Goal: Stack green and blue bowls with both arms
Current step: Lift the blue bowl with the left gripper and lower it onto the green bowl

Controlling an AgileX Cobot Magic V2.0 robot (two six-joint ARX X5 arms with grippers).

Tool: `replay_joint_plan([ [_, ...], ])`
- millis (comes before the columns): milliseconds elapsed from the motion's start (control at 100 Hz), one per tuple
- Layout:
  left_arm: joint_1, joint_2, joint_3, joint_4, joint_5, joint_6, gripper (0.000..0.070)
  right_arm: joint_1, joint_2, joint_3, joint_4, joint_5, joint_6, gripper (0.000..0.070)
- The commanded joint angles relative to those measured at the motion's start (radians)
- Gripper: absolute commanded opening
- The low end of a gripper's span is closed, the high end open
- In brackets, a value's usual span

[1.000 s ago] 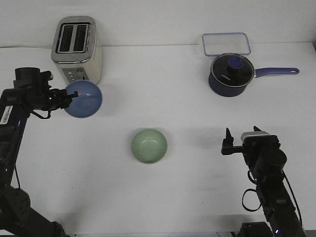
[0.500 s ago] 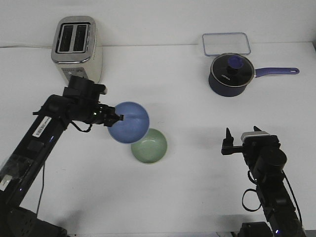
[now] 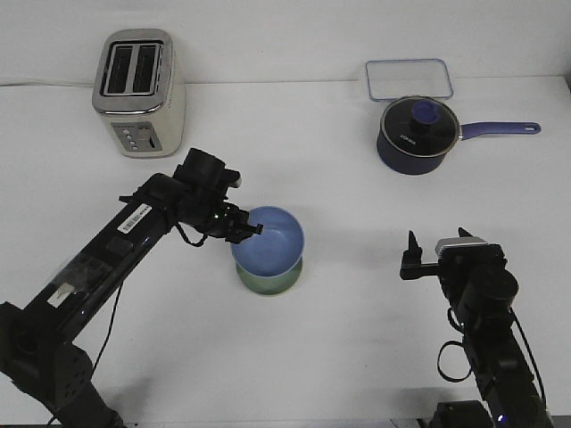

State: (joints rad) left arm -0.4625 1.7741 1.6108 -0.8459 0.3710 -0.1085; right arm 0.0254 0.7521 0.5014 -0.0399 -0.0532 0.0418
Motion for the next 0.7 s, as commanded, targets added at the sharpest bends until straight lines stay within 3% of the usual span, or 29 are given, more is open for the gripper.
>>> replay_joint_plan([
  [0, -0.009, 0.034, 0.018, -0.004, 0.003, -0.008, 0.001, 0.002, 0.0, 0.011, 0.01, 0.0, 0.01, 0.0657],
  [450, -0.01, 0.098, 0.018, -0.028, 0.003, -0.001, 0.0024, 0.002, 0.0, 0.011, 0.01, 0.0, 0.01, 0.0657],
  [500, -0.01, 0.099, 0.018, -0.029, 0.003, 0.0, 0.0072, 0.002, 0.0, 0.011, 0.01, 0.0, 0.01, 0.0657],
  [640, -0.01, 0.098, 0.018, -0.03, 0.003, -0.001, 0.0317, 0.002, 0.0, 0.011, 0.011, 0.0, 0.01, 0.0657],
  [690, -0.01, 0.098, 0.018, -0.032, 0.003, -0.001, 0.0365, 0.002, 0.0, 0.011, 0.011, 0.0, 0.01, 0.0657],
])
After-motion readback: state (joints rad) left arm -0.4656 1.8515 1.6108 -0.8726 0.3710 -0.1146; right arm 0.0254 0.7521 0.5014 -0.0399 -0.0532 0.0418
